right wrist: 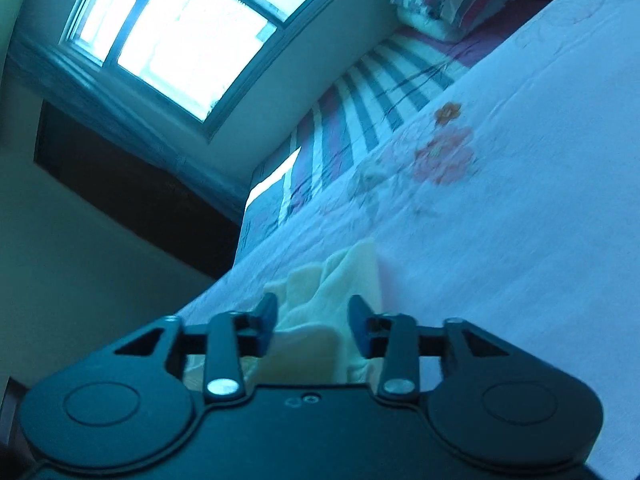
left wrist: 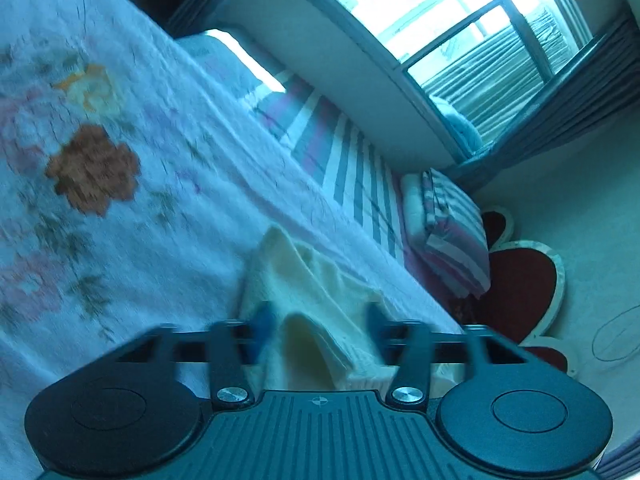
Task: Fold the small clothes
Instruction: 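Lift the hem with both tools and fold it toward the collar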
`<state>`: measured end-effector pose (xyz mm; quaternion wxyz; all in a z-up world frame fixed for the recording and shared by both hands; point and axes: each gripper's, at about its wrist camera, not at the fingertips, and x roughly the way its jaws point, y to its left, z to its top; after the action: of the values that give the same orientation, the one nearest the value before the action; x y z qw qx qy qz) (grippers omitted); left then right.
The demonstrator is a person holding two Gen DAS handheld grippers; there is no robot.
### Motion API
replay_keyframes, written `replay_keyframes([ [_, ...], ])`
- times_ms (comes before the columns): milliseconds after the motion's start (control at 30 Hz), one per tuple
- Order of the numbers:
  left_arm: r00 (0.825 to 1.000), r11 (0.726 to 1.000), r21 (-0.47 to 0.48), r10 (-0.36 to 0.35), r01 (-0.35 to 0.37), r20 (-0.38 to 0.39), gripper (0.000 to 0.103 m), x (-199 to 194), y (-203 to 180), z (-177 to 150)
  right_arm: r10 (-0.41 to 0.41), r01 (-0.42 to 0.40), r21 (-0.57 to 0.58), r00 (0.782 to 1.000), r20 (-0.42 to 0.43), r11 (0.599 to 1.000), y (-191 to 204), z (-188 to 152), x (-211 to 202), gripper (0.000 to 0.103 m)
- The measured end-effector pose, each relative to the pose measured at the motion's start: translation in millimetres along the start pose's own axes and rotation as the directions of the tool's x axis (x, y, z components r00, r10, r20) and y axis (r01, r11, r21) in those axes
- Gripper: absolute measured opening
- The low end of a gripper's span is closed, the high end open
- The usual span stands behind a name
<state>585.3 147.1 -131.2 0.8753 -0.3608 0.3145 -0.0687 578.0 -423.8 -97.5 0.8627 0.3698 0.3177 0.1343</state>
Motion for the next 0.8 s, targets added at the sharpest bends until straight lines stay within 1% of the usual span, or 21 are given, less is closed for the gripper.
replay_keyframes([
  [33,0.999,0.999,0.051,-0.006,0.004,0.045,0.092,-9,-2,1,0.024,-0.024,-0.027,1.000,0.005,0.999,0,1,-5,0.051],
  [67,0.999,0.996,0.092,-0.014,0.011,0.033,0.090,-11,-3,3,0.044,-0.044,-0.065,0.999,-0.006,0.997,2,2,-8,0.046],
  [100,1.000,0.991,0.133,-0.013,0.012,0.008,0.087,-11,-4,6,0.048,-0.050,-0.111,0.999,-0.020,0.993,6,1,-11,0.044],
  [133,1.000,0.982,0.188,-0.005,0.007,-0.014,0.074,-9,-7,7,0.042,-0.047,-0.163,0.999,-0.030,0.985,11,-1,-11,0.041],
  [167,0.999,0.965,0.263,0.010,0.001,-0.040,0.063,-5,-13,6,0.030,-0.036,-0.211,0.999,-0.033,0.977,17,-3,-11,0.040],
  [200,0.998,0.943,0.332,0.026,-0.005,-0.060,0.059,0,-17,5,0.017,-0.025,-0.248,0.999,-0.033,0.969,21,-5,-9,0.040],
  [233,0.997,0.920,0.393,0.036,-0.006,-0.069,0.052,4,-25,2,0.005,-0.015,-0.280,0.999,-0.038,0.960,26,-6,-5,0.040],
  [300,0.995,0.889,0.457,0.031,0.014,-0.090,0.051,12,-32,-2,-0.010,-0.005,-0.309,0.999,-0.050,0.951,32,-9,4,0.040],
  [333,0.995,0.873,0.487,0.043,0.006,-0.089,0.051,18,-36,-2,-0.016,-0.003,-0.317,0.998,-0.058,0.949,33,-8,8,0.040],
  [400,0.994,0.858,0.514,0.066,-0.012,-0.087,0.051,26,-38,0,-0.036,0.009,-0.335,0.996,-0.076,0.942,35,-7,18,0.040],
  [500,0.994,0.852,0.523,0.073,-0.016,-0.087,0.051,35,-39,11,-0.043,0.005,-0.347,0.994,-0.103,0.938,36,-9,25,0.040],
  [600,0.990,0.850,0.526,0.048,0.030,-0.134,0.051,46,-40,15,-0.056,0.005,-0.371,0.990,-0.126,0.929,35,-11,33,0.039],
  [667,0.985,0.846,0.530,0.033,0.063,-0.170,0.051,54,-42,16,-0.054,-0.002,-0.376,0.989,-0.139,0.927,35,-11,39,0.031],
  [700,0.983,0.843,0.533,0.035,0.068,-0.180,0.047,57,-42,14,-0.059,0.001,-0.382,0.988,-0.141,0.924,35,-11,41,0.027],
  [733,0.981,0.843,0.533,0.035,0.073,-0.190,0.014,59,-42,12,-0.073,0.010,-0.398,0.987,-0.144,0.917,36,-11,44,0.015],
  [767,0.979,0.847,0.526,0.035,0.076,-0.199,0.002,61,-42,12,-0.082,0.013,-0.420,0.986,-0.146,0.907,37,-13,44,0.005],
  [800,0.984,0.849,0.522,0.015,0.082,-0.178,0.002,59,-41,12,-0.077,0.011,-0.445,0.988,-0.131,0.895,41,-15,42,0.005],
])
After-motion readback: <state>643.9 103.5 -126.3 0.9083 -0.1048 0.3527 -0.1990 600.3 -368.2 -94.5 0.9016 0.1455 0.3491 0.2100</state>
